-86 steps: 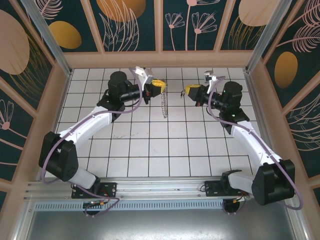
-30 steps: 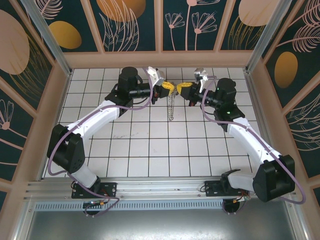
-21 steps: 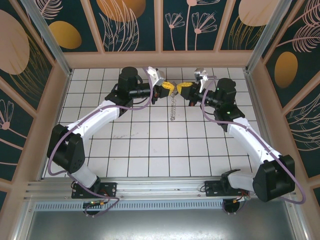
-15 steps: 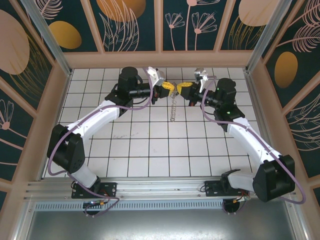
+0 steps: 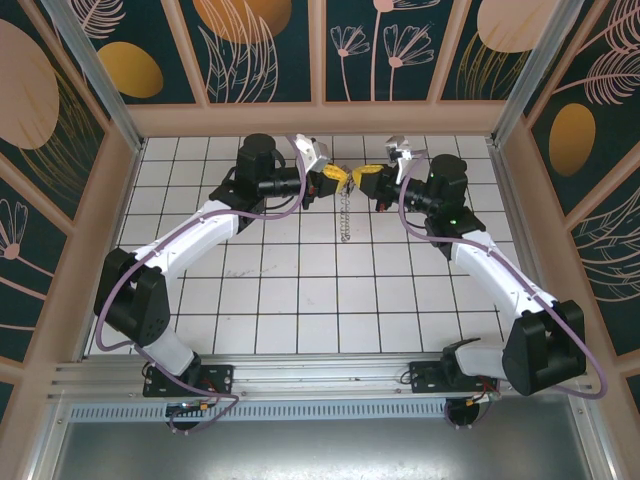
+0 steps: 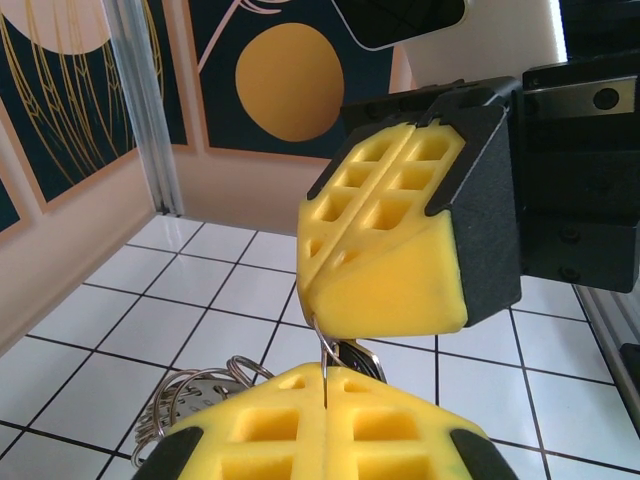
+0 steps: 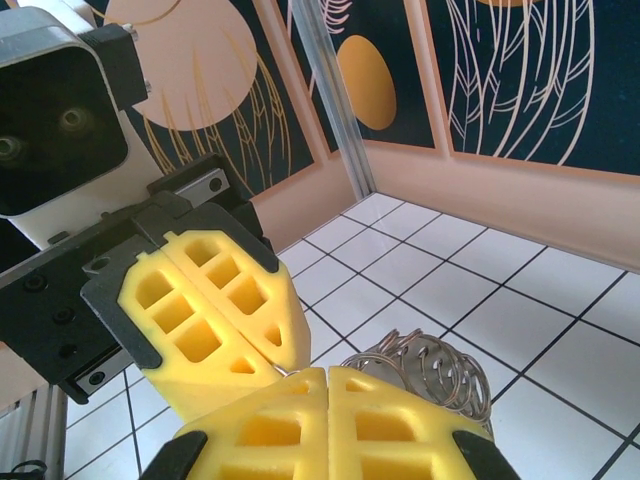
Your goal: Put the keys on the keyring
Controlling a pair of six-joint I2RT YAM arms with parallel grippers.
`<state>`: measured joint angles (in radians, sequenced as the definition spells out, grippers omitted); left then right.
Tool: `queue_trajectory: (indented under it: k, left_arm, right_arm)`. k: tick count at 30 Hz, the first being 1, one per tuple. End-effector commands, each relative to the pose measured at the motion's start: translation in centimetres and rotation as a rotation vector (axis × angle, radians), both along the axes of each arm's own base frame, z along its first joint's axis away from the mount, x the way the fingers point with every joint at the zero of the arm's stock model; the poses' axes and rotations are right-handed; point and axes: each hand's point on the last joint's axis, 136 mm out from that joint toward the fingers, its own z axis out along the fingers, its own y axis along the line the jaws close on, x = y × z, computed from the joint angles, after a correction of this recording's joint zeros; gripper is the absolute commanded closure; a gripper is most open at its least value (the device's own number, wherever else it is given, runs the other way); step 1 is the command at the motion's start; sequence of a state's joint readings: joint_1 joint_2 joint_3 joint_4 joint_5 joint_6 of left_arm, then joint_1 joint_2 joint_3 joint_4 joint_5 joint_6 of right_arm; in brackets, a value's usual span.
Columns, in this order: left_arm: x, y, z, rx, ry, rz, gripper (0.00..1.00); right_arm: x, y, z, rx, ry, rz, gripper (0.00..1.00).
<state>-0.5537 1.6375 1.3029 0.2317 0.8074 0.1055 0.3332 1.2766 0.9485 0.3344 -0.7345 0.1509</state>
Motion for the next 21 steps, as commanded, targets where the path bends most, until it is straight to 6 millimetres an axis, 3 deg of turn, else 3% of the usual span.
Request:
queue_trajectory:
  k: [1, 21]
  left_arm:
    - [-1.2, -0.5, 2.5, -0.045, -0.092, -0.065, 1.0]
    - [-1.0, -0.6, 2.5, -0.043, -0.091, -0.056, 1.0]
  right_arm:
    - [0.8, -0.8, 0.0, -0.001, -0.024, -0.033, 1.0]
    - [0.7, -1.7, -1.1, 0.011, 0.005, -0.056, 1.0]
